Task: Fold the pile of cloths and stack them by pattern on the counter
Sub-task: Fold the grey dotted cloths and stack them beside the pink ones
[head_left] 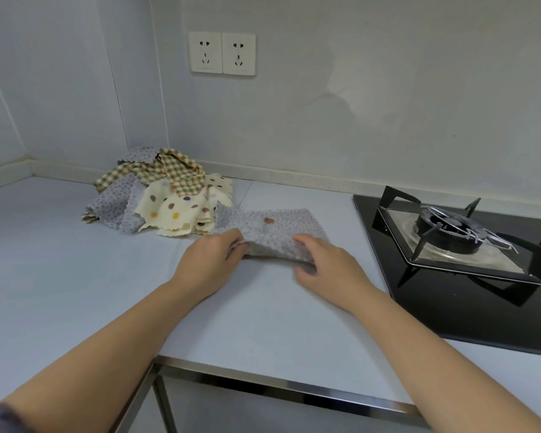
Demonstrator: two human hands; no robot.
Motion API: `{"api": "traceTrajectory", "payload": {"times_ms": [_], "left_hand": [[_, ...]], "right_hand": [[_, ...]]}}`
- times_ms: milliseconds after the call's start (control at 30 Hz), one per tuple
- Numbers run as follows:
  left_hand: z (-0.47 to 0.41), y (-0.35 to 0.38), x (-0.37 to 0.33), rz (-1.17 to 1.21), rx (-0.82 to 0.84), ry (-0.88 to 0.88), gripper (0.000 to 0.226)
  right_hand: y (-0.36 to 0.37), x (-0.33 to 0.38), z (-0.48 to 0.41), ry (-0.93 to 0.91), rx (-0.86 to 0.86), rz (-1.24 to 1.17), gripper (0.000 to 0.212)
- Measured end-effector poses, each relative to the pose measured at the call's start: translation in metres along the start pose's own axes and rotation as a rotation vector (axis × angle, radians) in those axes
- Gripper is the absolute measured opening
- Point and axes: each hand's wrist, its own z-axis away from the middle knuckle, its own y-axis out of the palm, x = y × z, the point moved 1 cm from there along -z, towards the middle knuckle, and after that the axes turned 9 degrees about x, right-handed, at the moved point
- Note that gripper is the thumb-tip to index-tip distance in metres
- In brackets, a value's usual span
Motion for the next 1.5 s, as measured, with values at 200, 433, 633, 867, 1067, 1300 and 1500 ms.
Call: {"api": "traceTrajectory", "payload": {"times_ms": [200, 433, 633, 867, 1067, 1300, 1500], "left_hand": [[-0.001, -0.010, 0.012, 0.082, -0.046, -0.175, 0.023], [-0.009, -0.019, 0.016, 0.712, -0.238, -0.351, 0.009], [-0.011, -0.015, 0.015, 0.602, -0.182, -0.393, 0.022], [-0.012, -0.011, 0.010, 0.151, 0.026, -0.454, 0.028], [-0.014, -0.012, 0.008, -0.005, 0.085, -0.472, 0.027], [-0.016, 0.003, 0.006, -0.122, -0.119, -0.362, 0.027], [-0.019, 0.011, 0.011, -0.211, -0.160, -0.351, 0.026]], "right_hand": [[-0.006, -0.016, -0.005, 0.110, -0.248, -0.175, 0.029], [-0.020, -0.032, -0.005, 0.184, -0.420, -0.749, 0.024], [-0.026, -0.033, -0.002, 0.289, -0.356, -0.667, 0.042], [-0.027, -0.039, 0.002, 0.403, -0.158, -0.336, 0.042], [-0.030, -0.031, 0.004, 0.440, -0.105, -0.098, 0.038], [-0.021, -0.026, -0.002, 0.406, -0.192, -0.017, 0.038], [-0.013, -0.032, -0.007, 0.471, -0.213, 0.063, 0.034]]}}
